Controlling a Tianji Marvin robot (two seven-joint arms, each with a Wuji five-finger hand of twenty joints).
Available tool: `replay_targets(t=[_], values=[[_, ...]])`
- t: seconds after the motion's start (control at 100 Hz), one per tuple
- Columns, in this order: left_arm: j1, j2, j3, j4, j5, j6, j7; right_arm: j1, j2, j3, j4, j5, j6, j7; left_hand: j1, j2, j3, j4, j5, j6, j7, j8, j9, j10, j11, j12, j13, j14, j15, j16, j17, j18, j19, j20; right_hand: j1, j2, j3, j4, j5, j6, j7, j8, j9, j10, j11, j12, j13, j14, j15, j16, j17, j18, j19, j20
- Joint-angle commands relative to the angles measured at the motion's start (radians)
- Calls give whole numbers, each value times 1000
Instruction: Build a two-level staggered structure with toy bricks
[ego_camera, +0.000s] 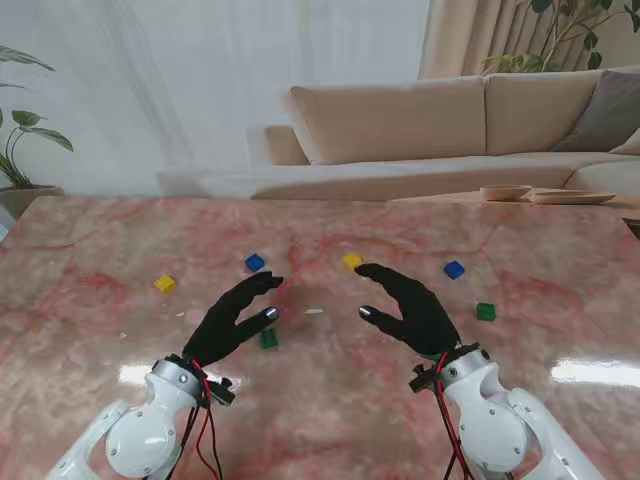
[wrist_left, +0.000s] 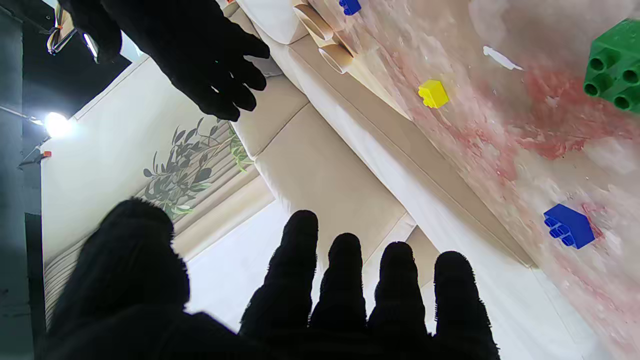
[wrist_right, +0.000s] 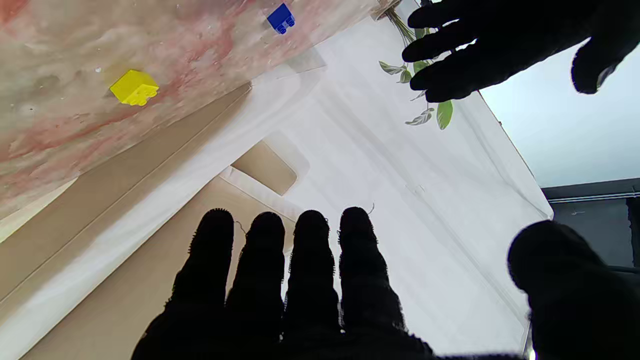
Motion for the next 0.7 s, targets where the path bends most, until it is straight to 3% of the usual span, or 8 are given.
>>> replay_targets(t=[0.0, 0.69], values=[[6, -3, 4, -7, 0, 5, 1, -9, 0, 0, 2, 3, 4, 11, -18, 28, -30, -12, 9, 8, -18, -9, -26, -18, 0, -12, -14, -49, -13, -12, -7, -14, 24, -3, -36, 17, 0, 42, -19, -1, -16, -13, -18, 1, -17, -23, -10, -13, -11, -21, -8, -16, -15, -27], [34, 6, -37, -32, 34, 1, -17, -35, 10, 37, -20, -32, 31, 44, -12, 28, -30, -13, 11, 9, -19, -9, -25, -18, 0, -13, -14, -51, -14, -13, -7, -14, 21, -6, -13, 13, -8, 34, -12, -8, -11, -10, -11, -8, -6, -21, 1, -18, -4, -17, -6, -14, -8, -25]])
